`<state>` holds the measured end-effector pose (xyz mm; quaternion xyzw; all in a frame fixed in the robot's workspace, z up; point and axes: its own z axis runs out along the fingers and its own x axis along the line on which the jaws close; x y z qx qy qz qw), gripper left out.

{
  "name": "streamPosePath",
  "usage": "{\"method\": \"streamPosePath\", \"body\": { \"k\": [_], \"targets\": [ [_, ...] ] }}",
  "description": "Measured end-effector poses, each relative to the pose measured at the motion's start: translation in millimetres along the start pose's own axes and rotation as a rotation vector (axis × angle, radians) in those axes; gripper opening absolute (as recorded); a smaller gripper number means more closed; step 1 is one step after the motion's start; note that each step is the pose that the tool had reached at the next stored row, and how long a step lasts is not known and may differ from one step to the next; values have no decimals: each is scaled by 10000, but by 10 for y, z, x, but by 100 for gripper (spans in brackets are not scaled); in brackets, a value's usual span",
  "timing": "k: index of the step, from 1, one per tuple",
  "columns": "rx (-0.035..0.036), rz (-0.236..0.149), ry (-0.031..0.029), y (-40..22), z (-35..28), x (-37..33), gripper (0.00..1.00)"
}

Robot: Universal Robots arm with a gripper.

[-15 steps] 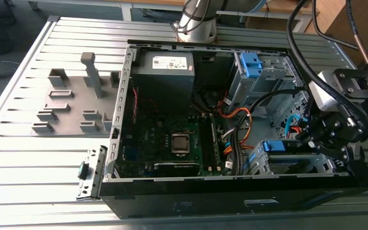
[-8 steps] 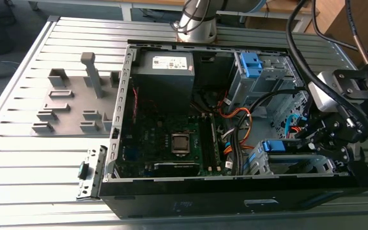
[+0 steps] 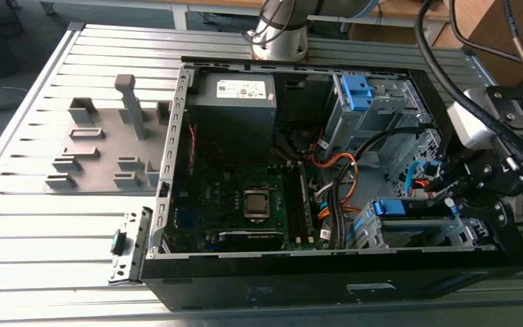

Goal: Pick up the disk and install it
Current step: 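Insert the first disk wire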

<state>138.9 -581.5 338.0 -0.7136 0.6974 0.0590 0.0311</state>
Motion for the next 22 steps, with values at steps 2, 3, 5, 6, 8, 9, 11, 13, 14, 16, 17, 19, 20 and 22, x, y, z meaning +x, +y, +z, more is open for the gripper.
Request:
{"method": "streamPosePath", "body": {
  "k": [2, 3, 5, 6, 8, 9, 11, 13, 14, 16, 17, 19, 20, 22],
  "targets": [
    [-2, -1, -28, 0, 0, 0, 27],
    [-16, -1, -46, -3, 1, 0, 27],
    [-89, 10, -66, -26, 3, 1, 19],
    [-144, 18, -69, -49, 3, 1, 19],
    [-256, 31, -75, -103, 3, 3, 11],
    [-301, 36, -76, -131, 2, 3, 11],
    [-352, 42, -77, -175, 0, 4, 11],
    [-376, 45, -81, -199, -21, 2, 11],
    [-377, 45, -87, -202, -48, -2, 11],
    [-378, 46, -101, -202, -126, -11, 11],
    [-378, 44, -108, -203, -165, -16, 11],
    [-387, 43, -129, -211, -216, -22, 11],
    [-402, 46, -141, -221, -226, -23, 11],
    [-459, 53, -144, -250, -237, -24, 11]
  ]
}}
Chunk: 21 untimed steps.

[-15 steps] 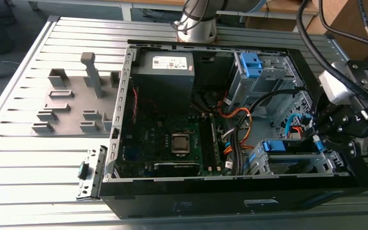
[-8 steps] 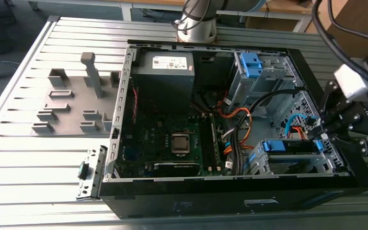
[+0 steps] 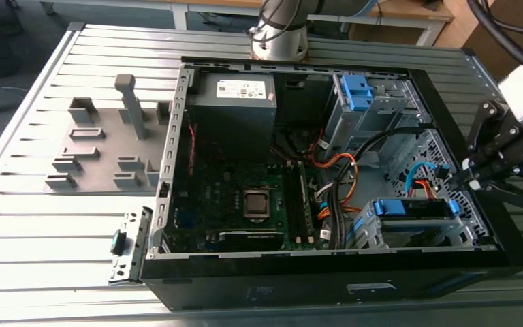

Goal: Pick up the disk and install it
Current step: 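Insert the first disk wire, then insert the second disk wire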

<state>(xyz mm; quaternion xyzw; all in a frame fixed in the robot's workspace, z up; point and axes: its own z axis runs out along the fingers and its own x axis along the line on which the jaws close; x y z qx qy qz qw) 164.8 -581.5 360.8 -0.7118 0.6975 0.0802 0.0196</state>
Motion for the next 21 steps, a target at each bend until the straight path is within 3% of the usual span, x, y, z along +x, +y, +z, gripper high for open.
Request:
{"method": "streamPosePath", "body": {
  "k": [5, 16, 18, 21],
  "targets": [
    [-19, 4, 0, -4, -90, -12, 11],
    [-19, 3, -1, -5, -93, -13, 11],
    [-19, 3, -1, -5, -94, -13, 17],
    [-19, 3, -1, -4, -95, -13, 35]
  ]
}}
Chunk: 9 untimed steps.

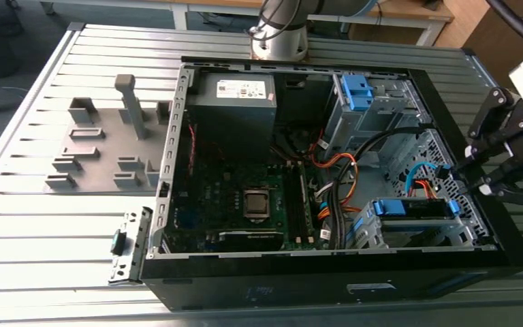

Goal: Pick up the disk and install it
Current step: 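Insert the second disk wire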

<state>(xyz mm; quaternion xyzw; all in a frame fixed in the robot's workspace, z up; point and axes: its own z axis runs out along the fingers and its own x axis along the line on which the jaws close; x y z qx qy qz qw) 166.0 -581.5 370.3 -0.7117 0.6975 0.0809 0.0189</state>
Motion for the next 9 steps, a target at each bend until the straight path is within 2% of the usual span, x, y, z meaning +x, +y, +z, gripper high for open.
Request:
{"method": "streamPosePath", "body": {
  "k": [2, 3, 5, 9],
  "targets": [
    [0, 0, 0, 0, -1, 0, 35],
    [-1, 0, 0, 0, -1, 0, 41],
    [1, 1, 12, 1, -13, -5, 41],
    [5, -1, 4, 10, -101, -31, 41]
  ]
}}
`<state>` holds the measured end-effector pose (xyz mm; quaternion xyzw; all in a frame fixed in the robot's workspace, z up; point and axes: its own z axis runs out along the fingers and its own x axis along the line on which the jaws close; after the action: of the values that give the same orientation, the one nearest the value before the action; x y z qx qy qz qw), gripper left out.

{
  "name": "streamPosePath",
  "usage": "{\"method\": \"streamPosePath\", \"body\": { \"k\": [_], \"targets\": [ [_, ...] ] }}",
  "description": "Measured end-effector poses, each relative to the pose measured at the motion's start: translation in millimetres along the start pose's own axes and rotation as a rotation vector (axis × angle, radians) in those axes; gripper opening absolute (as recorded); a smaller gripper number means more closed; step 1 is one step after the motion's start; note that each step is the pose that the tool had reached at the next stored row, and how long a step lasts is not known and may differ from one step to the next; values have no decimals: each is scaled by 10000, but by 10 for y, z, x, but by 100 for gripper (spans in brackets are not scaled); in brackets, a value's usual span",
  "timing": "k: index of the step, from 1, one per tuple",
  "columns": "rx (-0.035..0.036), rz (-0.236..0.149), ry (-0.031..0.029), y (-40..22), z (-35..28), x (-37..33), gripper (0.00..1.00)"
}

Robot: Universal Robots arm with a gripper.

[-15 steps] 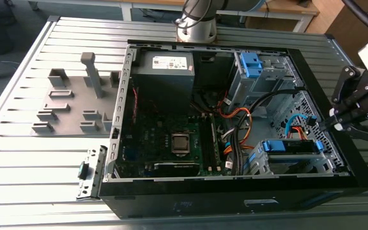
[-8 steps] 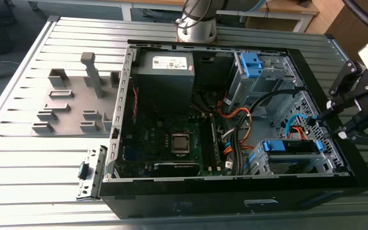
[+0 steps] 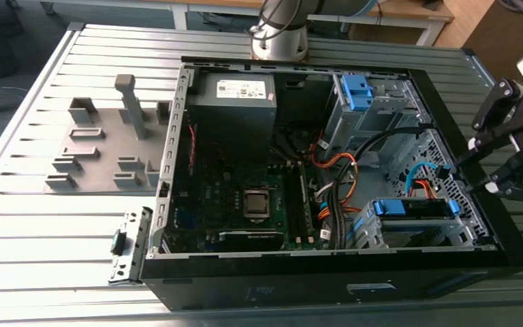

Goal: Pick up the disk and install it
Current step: 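Insert the second disk wire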

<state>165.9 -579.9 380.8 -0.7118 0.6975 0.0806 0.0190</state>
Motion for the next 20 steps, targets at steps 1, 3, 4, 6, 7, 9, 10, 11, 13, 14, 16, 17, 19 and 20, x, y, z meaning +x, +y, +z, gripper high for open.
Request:
{"method": "streamPosePath", "body": {
  "k": [1, 3, 4, 6, 7, 9, 10, 11, 13, 14, 16, 17, 19, 20],
  "targets": [
    [2, 0, -1, 3, -1, -12, 41],
    [6, 1, 6, 14, 4, -51, 41],
    [8, 1, 10, 24, 7, -73, 41],
    [10, 0, 12, 53, 16, -120, 41],
    [12, -2, 13, 75, 20, -136, 41],
    [14, 0, 18, 113, 27, -149, 41],
    [14, 2, 32, 125, 30, -150, 41],
    [14, 2, 40, 132, 38, -149, 41],
    [13, 5, 68, 142, 64, -145, 41],
    [13, 5, 85, 143, 79, -143, 41],
    [13, 9, 116, 148, 113, -139, 41],
    [12, 9, 126, 151, 128, -137, 41],
    [12, 11, 148, 155, 143, -135, 41],
    [12, 11, 149, 155, 143, -135, 41]
  ]
}}
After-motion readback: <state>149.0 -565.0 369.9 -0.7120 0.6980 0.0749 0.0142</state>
